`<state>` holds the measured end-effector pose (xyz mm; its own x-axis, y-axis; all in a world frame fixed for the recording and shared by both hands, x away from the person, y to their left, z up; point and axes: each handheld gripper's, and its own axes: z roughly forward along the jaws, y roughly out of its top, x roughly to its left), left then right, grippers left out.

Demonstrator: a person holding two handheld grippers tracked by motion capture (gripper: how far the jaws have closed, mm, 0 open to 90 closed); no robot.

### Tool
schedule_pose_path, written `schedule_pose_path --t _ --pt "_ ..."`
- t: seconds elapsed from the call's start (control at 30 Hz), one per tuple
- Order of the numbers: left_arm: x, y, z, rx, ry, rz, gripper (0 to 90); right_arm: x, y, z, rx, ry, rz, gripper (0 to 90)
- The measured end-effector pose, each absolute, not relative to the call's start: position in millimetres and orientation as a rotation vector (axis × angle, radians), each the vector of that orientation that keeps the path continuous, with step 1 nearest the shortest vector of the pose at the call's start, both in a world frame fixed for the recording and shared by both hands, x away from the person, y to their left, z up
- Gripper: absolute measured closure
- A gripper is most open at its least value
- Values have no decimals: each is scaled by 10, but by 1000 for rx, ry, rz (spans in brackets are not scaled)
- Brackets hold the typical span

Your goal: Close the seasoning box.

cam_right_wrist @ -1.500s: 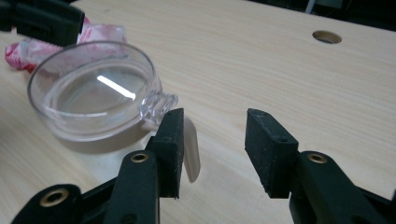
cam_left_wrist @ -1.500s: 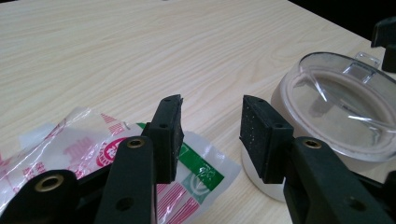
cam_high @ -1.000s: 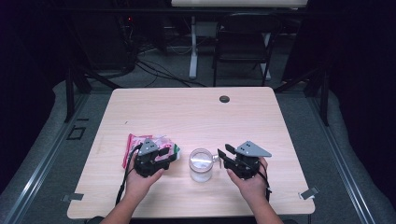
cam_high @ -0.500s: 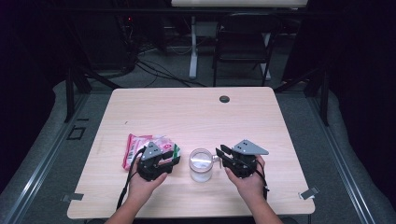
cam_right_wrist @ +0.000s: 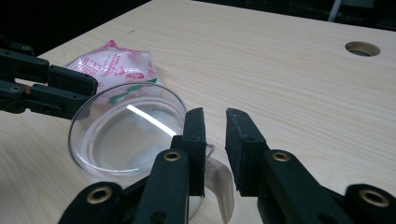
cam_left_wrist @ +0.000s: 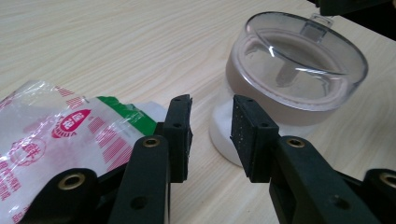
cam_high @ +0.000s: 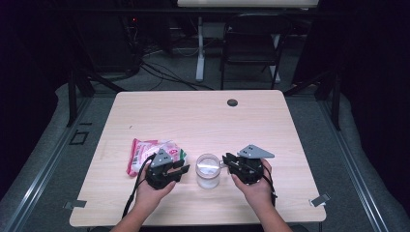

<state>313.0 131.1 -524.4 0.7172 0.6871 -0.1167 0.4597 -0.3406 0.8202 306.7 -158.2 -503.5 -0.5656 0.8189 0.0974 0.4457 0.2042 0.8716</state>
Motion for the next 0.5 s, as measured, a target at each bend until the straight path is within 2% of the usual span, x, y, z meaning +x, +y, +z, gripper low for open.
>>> schedule_pose_path --t 0.27,0.5 --pt "3100 1252 -5242 2029 825 261 851 3064 -1563 -5048 1184 2113 1298 814" --pt "3076 1175 -5238 2069 771 224 894 3047 -1554 -5055 1174 2111 1299 831"
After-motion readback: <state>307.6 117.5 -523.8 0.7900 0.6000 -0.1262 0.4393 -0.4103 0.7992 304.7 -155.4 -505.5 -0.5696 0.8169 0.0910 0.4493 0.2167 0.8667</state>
